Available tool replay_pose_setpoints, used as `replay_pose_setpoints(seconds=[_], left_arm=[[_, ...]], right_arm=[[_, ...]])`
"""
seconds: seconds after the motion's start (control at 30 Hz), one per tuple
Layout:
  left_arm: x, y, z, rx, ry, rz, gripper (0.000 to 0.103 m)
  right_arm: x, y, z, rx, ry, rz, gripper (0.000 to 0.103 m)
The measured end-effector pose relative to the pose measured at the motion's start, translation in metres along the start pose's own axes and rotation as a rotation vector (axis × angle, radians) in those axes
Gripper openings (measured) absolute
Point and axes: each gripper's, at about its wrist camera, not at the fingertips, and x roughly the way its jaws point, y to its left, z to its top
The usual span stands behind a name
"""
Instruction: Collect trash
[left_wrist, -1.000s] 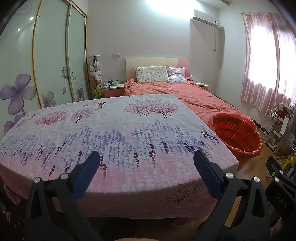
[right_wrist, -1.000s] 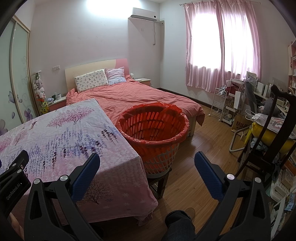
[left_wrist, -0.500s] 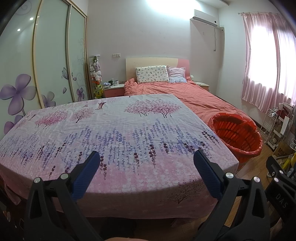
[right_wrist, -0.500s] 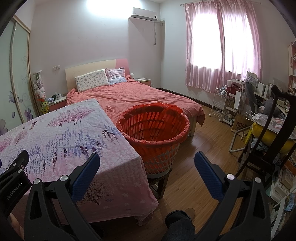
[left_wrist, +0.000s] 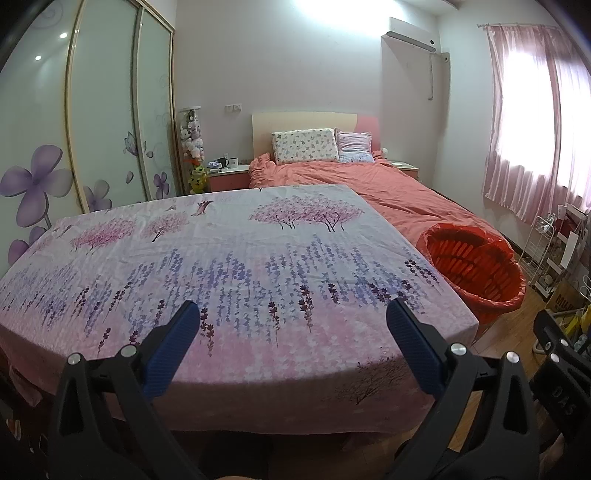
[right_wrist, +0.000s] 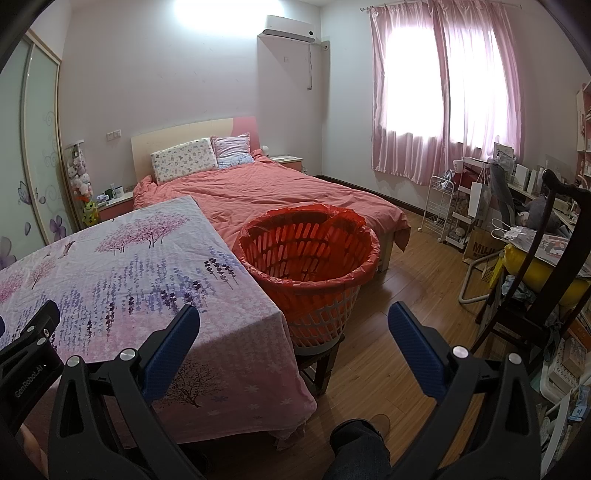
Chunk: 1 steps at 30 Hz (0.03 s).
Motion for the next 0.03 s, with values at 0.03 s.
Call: replay_pose_setpoints(seconds=[0.03], left_arm=[[0.0001, 0.0000, 0.0001, 0.000, 0.000, -0.001, 0.099]], right_arm=[[-0.0002, 0.0003, -0.0003, 0.000, 0.000, 0.000, 0.101]])
